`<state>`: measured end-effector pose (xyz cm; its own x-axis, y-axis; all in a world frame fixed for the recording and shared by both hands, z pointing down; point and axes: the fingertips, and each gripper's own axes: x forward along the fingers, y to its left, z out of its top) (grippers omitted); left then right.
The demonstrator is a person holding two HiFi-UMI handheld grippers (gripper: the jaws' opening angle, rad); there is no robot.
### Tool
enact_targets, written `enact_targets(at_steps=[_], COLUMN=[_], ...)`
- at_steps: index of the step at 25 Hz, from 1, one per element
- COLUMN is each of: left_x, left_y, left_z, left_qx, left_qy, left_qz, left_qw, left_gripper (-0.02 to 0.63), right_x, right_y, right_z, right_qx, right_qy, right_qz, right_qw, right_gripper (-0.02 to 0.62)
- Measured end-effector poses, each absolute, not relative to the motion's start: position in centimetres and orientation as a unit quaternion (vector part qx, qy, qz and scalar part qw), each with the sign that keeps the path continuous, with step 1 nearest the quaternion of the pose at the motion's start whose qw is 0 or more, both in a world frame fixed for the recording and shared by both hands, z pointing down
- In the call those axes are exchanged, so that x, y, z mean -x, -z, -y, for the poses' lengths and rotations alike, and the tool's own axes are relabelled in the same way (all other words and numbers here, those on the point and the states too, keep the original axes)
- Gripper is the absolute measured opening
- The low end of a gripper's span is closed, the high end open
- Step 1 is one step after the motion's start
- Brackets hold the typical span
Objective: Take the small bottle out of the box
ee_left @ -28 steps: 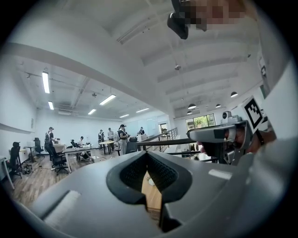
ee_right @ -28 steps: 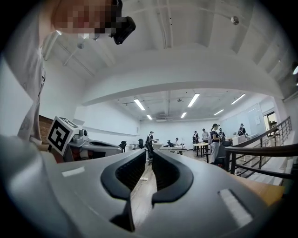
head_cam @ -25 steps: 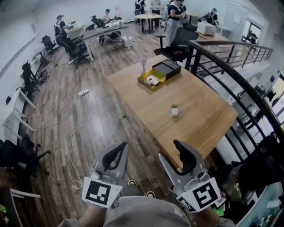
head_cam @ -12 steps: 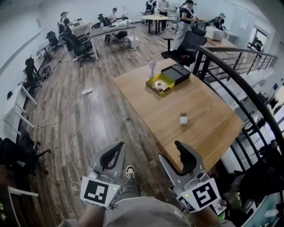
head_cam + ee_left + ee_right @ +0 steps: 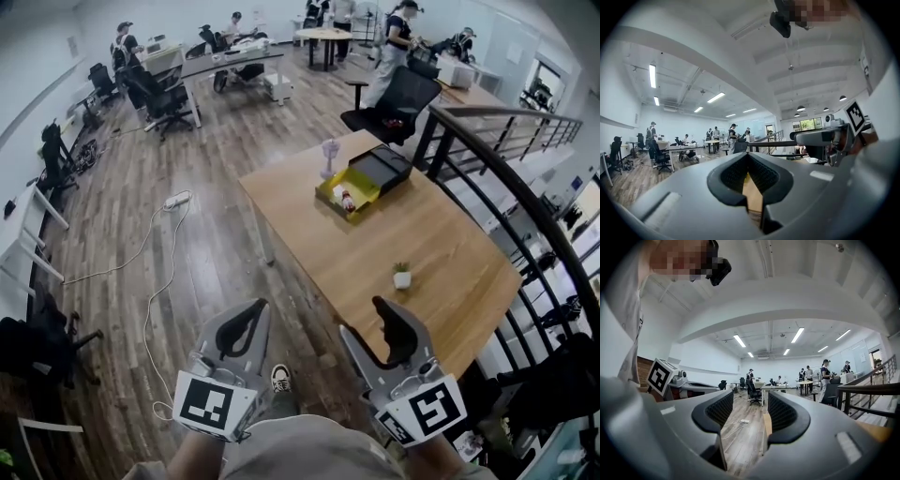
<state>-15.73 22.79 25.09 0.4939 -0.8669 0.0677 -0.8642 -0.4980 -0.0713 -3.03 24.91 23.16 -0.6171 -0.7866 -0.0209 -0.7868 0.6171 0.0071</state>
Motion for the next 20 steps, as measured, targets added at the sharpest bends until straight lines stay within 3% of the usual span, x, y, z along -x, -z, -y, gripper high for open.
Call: enact_targets(at_steps=[14, 20], left_x=[24.9, 25.5], left_y=[-23.6, -24.1], left_z=[-8.7, -3.5], left_qx=[0.879, 0.891], left_qy=[0.035, 0.021], left_qz=[-0.476, -0.454], left_qw=[0.021, 0.011], left_gripper=[0.0, 0.0], right_x=[11.1, 12.3], right_y=[-23.0, -24.8], right_z=[-10.1, -5.6], right_qx=[0.482, 0.497], right_qy=[-0.002, 0.017], right_qz=[-0.876, -0.867], right_qw=[-0.013, -0.032], right_gripper=[0.216, 0.216])
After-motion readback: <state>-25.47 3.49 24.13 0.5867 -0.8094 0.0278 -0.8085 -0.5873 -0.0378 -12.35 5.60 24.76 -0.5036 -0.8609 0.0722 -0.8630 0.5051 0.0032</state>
